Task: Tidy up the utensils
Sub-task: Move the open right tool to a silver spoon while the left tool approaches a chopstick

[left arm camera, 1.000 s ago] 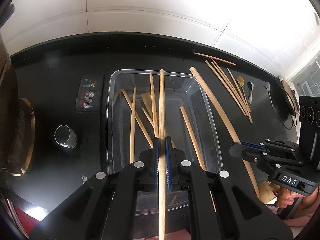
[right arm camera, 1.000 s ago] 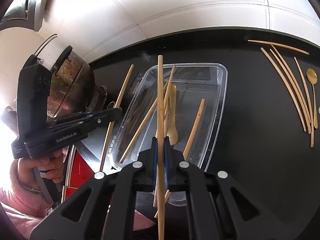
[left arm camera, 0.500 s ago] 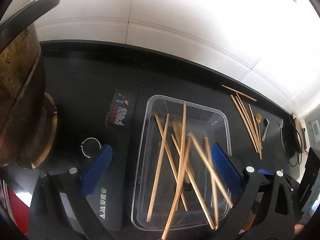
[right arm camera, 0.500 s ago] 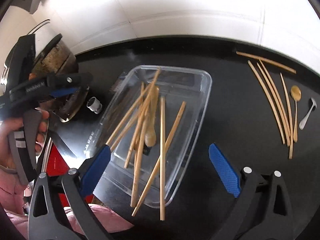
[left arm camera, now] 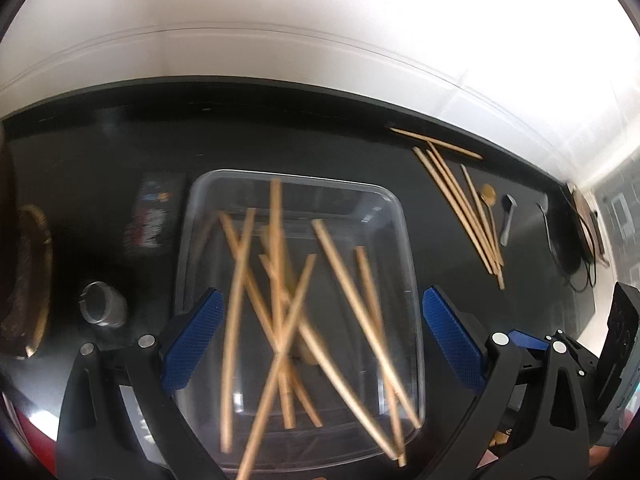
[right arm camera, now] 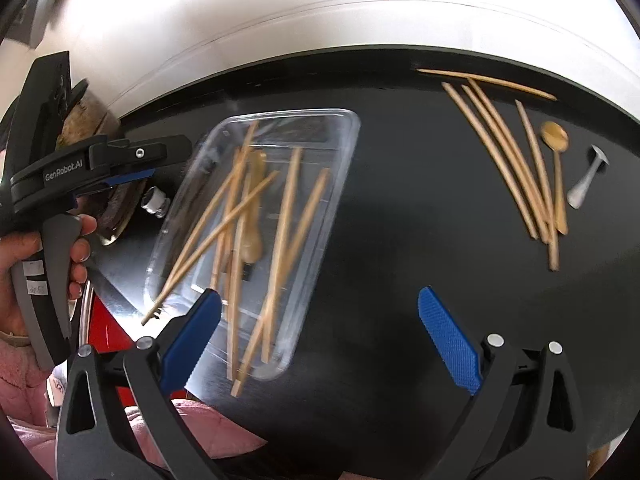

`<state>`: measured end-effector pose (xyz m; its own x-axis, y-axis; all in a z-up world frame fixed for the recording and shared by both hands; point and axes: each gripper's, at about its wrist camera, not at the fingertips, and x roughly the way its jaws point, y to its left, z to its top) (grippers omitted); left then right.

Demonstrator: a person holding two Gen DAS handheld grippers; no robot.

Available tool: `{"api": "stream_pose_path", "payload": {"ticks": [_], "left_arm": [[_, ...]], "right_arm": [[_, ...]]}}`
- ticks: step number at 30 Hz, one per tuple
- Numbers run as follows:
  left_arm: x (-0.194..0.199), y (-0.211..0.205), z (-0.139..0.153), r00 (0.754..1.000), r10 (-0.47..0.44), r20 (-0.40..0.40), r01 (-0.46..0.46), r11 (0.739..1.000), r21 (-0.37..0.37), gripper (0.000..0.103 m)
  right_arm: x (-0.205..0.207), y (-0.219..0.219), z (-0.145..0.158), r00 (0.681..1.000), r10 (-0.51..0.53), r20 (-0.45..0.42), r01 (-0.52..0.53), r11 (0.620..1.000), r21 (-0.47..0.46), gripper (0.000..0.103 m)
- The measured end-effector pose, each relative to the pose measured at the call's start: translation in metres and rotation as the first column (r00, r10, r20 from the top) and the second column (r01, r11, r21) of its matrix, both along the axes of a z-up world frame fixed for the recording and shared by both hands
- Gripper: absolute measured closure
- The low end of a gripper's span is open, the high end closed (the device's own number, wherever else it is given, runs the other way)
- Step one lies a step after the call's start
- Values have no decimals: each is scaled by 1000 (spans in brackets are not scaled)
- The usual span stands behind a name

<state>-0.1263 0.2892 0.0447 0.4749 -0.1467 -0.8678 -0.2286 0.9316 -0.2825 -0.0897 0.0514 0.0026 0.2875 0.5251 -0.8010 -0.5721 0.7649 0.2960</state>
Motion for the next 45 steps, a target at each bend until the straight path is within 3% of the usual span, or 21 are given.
{"api": "stream_pose_path", "payload": {"ticks": [15, 22, 28, 34, 40, 45], "left_arm": [[68, -146, -18, 977, -212, -35, 211, 977, -18, 6], [99, -202, -33, 970, -226, -88, 226, 974, -13, 6], [123, -228, -41, 981, -154, -120, 157, 987, 20, 6], [148, -236, -59, 988, -4, -156, 20, 995, 100, 6], [158, -225, -81, 966, 175, -193, -144, 976, 165, 6], [165, -224, -100, 942, 229, -247, -183, 964, 195, 6]], "right_arm": [[24, -132, -20, 973, -221, -71, 221, 975, -4, 7], [53, -186, -32, 964, -241, -116, 243, 970, 1, 7], [92, -232, -43, 963, -225, -147, 229, 973, 9, 7], [136, -287, -55, 954, -259, -154, 261, 965, -6, 7], [180, -347, -65, 922, -382, -65, 372, 919, -127, 7], [211, -378, -73, 900, -434, -34, 423, 890, -168, 7]]}}
